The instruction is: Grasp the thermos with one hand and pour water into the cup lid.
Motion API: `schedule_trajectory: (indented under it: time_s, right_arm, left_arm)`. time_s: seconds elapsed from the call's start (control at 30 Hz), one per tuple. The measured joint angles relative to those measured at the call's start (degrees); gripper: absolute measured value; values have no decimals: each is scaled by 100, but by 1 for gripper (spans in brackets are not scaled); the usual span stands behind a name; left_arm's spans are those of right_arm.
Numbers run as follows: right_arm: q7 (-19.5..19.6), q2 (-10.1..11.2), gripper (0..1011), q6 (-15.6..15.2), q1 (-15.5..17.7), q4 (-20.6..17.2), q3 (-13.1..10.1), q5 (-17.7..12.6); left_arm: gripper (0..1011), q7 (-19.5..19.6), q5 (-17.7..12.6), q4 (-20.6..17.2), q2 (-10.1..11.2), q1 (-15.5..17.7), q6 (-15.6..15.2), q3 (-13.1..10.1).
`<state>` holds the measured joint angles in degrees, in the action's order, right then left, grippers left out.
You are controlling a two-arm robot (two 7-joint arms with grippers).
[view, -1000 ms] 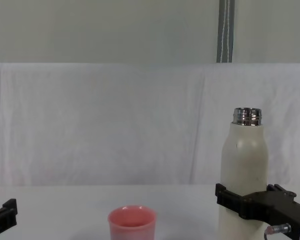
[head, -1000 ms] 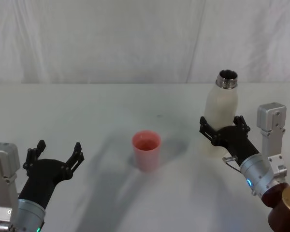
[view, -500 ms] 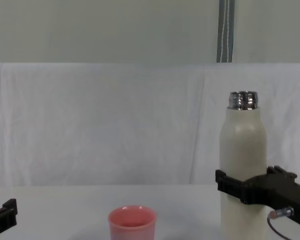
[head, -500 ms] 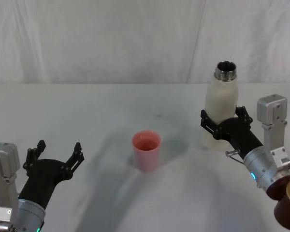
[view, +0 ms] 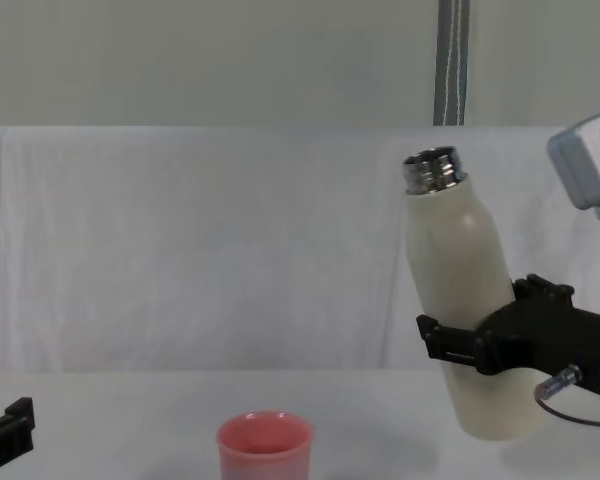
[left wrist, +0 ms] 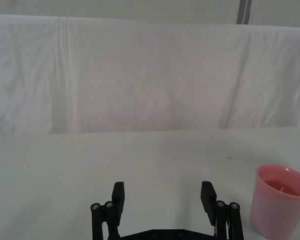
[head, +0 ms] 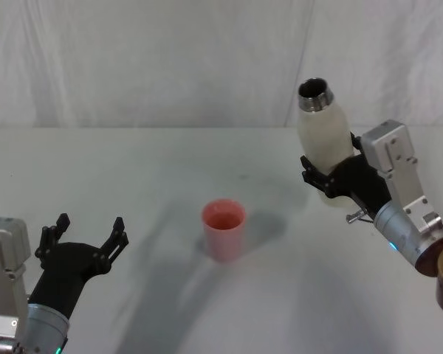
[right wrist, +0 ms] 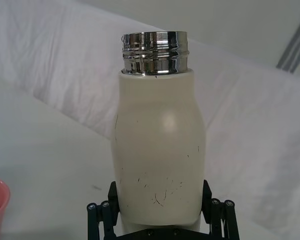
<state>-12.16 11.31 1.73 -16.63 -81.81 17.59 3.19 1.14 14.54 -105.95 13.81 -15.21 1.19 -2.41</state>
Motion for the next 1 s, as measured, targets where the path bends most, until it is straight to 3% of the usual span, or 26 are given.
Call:
schedule_trajectory:
  time_s: [0.27,0.57,0.63,0.73,1.0]
  right_arm:
    - [11,195,956,-103,-130,-204,274,658]
    - [47,475,956,-281,-312,-424,760,1814]
    - [51,493,956,-298,-329,-428,801,1901]
    - [74,547,956,-361,-388,-430,962,2309]
    - [202,593,956,-410,-463,-303,1226,3040]
  left_arm:
    - [1001,0,0,0,0,0,0,0]
    - [1001,0,0,0,0,0,0,0]
    - [1001,0,0,0,0,0,0,0]
    - [1001,0,0,0,0,0,0,0]
    - [1001,0,0,0,0,0,0,0]
